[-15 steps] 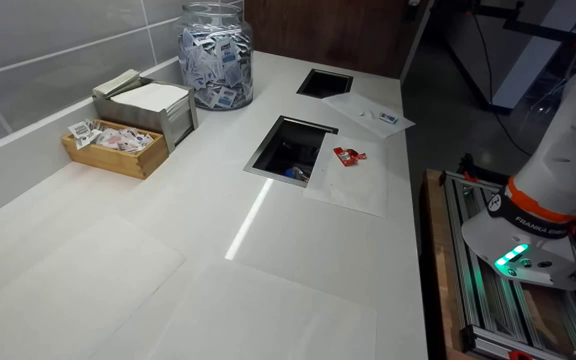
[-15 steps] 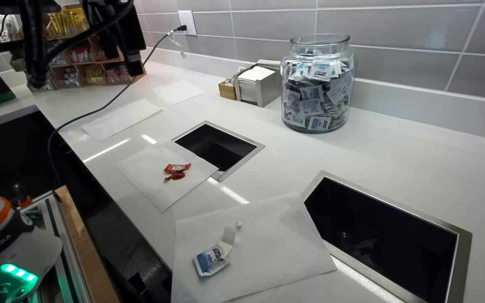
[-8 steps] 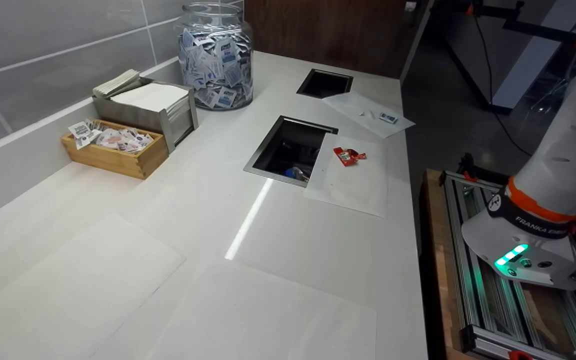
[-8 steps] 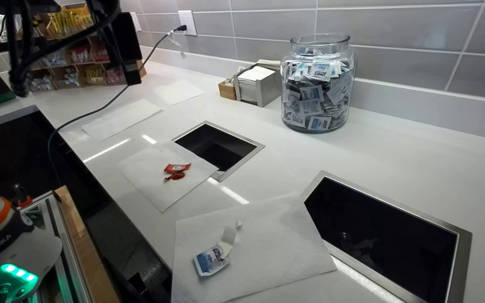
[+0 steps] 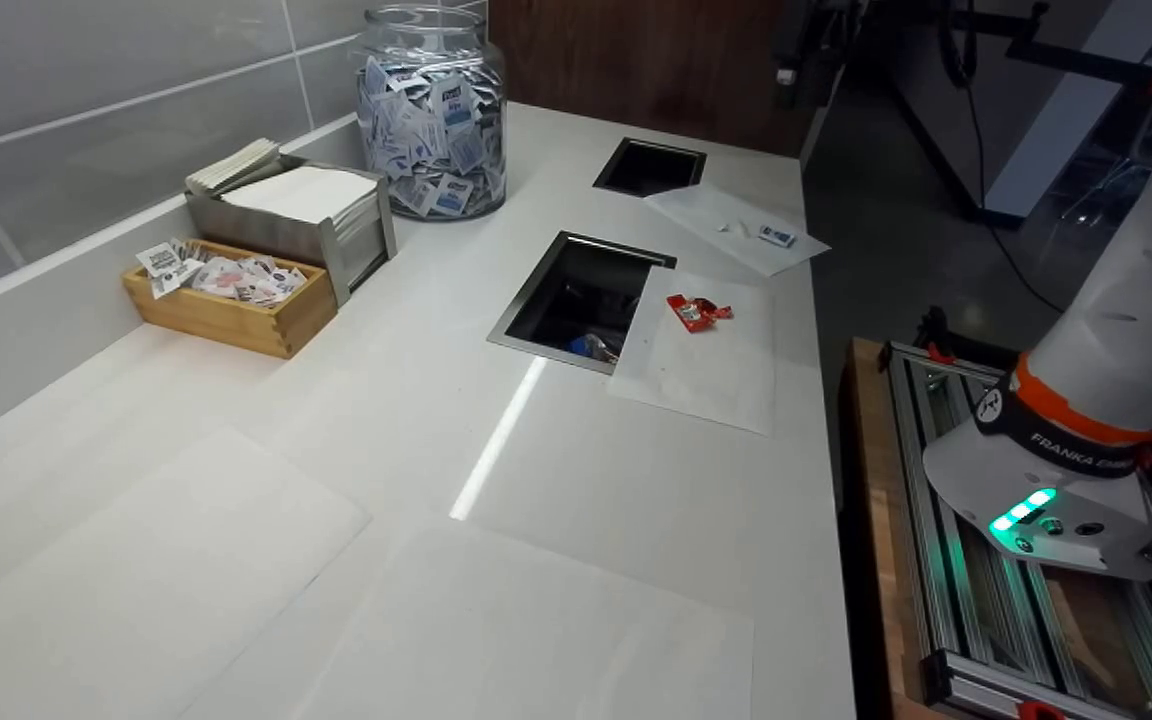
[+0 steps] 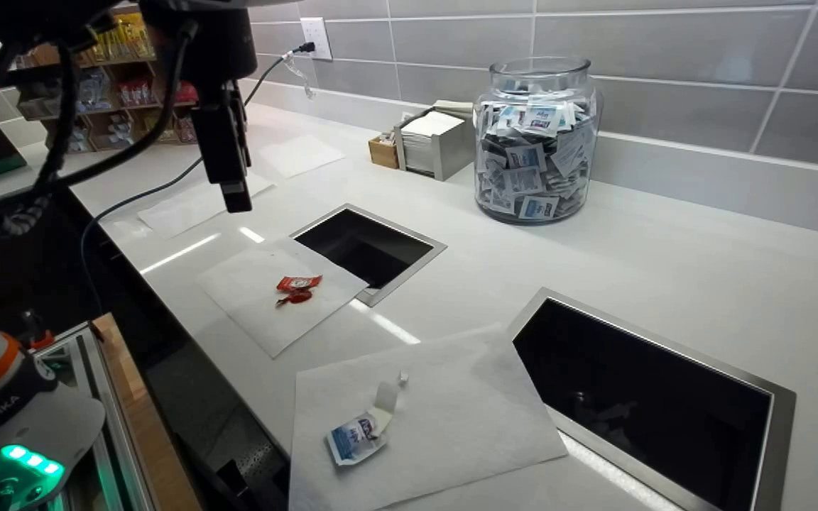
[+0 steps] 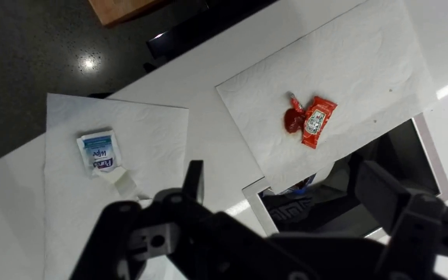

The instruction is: Put the small white paper on the table

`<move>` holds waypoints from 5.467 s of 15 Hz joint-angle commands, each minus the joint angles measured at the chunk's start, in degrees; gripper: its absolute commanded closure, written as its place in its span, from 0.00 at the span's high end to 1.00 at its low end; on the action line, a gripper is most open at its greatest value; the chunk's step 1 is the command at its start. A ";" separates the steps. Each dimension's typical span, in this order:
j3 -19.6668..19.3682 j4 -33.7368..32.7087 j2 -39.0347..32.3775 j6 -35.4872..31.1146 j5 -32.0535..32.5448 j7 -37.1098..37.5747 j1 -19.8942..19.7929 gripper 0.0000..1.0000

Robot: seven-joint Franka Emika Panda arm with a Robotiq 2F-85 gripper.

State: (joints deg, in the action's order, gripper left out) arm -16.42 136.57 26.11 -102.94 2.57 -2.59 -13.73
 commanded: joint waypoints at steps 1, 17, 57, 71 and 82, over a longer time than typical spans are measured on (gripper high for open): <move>0.59 -0.09 -0.20 0.06 -0.21 0.00 -0.65 1.00; -6.30 -6.17 -21.64 -10.83 -10.20 16.01 -8.67 1.00; -6.96 -17.33 -47.35 -17.76 -7.67 23.55 -8.24 0.38; -7.14 -16.64 -43.21 -19.06 -7.42 23.22 -7.85 0.00; -7.39 -16.32 -43.07 -17.02 -5.60 22.42 -8.17 0.84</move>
State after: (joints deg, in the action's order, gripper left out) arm -23.62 119.07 -17.45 -120.62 -4.05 20.26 -21.98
